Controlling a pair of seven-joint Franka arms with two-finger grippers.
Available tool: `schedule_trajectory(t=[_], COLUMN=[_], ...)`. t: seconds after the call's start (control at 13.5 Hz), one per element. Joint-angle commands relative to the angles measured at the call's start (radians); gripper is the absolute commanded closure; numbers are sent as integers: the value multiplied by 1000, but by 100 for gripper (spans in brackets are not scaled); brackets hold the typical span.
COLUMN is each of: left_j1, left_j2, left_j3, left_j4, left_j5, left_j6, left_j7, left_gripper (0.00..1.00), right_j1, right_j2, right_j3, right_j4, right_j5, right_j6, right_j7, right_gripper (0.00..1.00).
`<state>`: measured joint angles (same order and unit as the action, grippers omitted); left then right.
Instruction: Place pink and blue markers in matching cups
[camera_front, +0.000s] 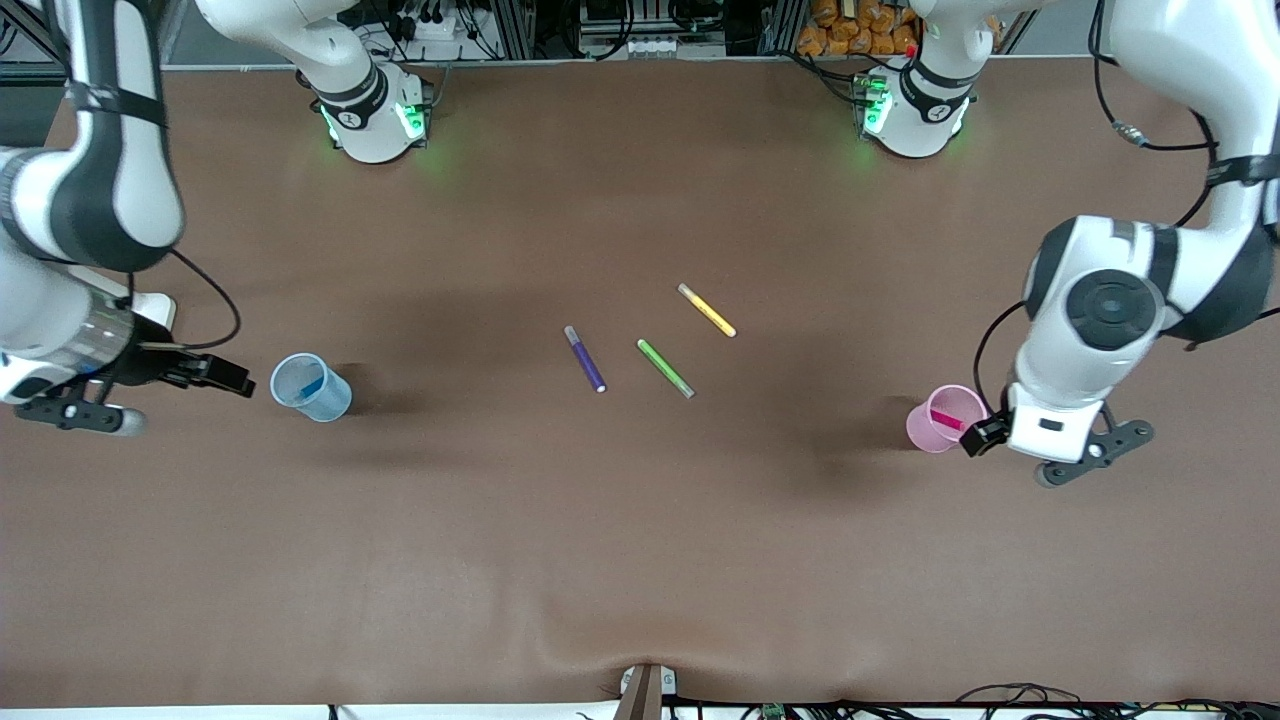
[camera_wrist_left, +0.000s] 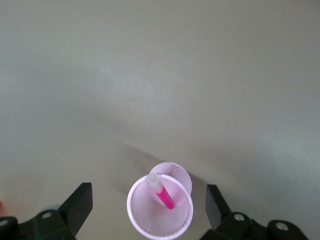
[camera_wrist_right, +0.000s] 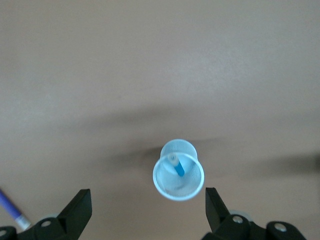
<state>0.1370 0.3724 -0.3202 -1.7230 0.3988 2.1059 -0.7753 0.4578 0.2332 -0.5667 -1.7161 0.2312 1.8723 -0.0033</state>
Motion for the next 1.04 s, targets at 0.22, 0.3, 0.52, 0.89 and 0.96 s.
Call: schedule_trajectory(t=[0.22, 0.3, 0.52, 0.89, 0.96], left_j1=[35, 35, 33, 32, 32], left_j2=[-66, -75, -112, -119, -125], left_j3=[-10, -11, -14, -16, -17], left_j4=[74, 77, 77, 71, 72], left_j5=[-179, -185, -187, -190, -190], left_j6=[-164, -191, -242, -270, -270], left_j7=[235, 252, 286, 320, 321], left_gripper=[0, 0, 0, 0, 0], right_j1=[-93, -111, -114, -120, -119], right_j2=[132, 159, 158, 155, 153], right_j3=[11, 11, 11, 11, 10], right_j4=[307, 364, 388, 408, 408], right_j5=[88, 89, 86, 79, 77], right_j6=[-305, -361, -390, -412, -412], right_j7=[17, 16, 11, 6, 8], right_gripper=[0, 0, 0, 0, 0])
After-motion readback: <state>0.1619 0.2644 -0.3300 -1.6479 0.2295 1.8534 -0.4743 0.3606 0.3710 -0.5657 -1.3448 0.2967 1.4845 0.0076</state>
